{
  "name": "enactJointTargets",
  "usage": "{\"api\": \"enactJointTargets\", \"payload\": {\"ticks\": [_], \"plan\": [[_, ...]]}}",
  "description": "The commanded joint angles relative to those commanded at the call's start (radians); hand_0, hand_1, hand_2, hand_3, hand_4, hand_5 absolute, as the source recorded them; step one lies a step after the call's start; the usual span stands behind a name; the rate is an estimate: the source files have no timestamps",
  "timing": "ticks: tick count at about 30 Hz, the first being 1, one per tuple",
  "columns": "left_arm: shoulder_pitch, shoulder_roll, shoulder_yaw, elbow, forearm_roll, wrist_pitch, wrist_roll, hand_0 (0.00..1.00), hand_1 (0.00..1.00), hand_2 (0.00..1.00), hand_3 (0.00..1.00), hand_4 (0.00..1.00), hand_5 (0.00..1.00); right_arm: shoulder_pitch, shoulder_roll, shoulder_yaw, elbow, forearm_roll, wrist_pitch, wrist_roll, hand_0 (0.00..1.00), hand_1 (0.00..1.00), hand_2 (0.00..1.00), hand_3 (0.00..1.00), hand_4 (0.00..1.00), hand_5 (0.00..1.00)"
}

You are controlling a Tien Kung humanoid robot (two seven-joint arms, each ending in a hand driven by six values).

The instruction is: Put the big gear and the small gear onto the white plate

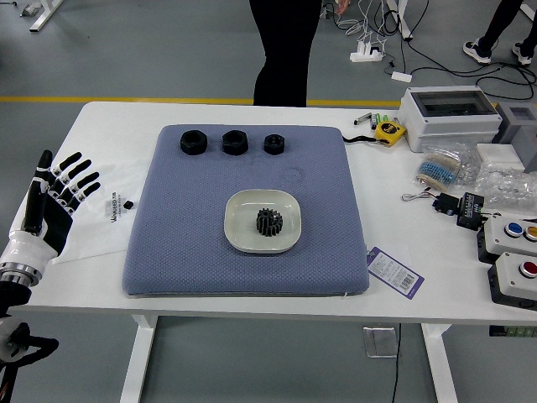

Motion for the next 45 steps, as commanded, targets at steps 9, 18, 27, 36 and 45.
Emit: {"api": "enactJointTargets", "payload": {"ticks": [9,18,27,36,45], "plan": [[0.003,0.003,0.001,-0.009,0.046,-0.013,0.016,0.803,0.799,0.838,0.807,0.899,0.998,-0.004,0.001,0.002,0.0,-0.005,-0.001,-0.001,0.682,0.66,0.737,0.582,0.798,0.717],[0.006,0.003,0.009,-0.011,0.069,-0.014,0.023,0.818,0.824,0.859,0.821,0.903,0.998,-0.008,0.001,0.002,0.001,-0.003,-0.001,-0.001,0.682,0.661,0.737,0.582,0.798,0.718],[0.004,0.004,0.013,-0.013,0.095,-0.018,0.029,0.821,0.839,0.871,0.823,0.906,0.998,-0.007,0.001,-0.004,0.001,0.005,-0.001,0.002,0.682,0.661,0.736,0.582,0.799,0.718],[0.004,0.004,0.011,-0.013,0.102,-0.016,0.034,0.825,0.846,0.878,0.824,0.904,0.998,-0.004,0.0,-0.007,0.001,0.013,0.0,0.004,0.682,0.661,0.736,0.582,0.798,0.718],[0.001,0.004,0.011,-0.013,0.108,-0.015,0.036,0.828,0.849,0.88,0.826,0.906,0.998,0.0,-0.002,-0.011,0.001,0.019,0.0,0.006,0.682,0.66,0.736,0.582,0.798,0.717]]}}
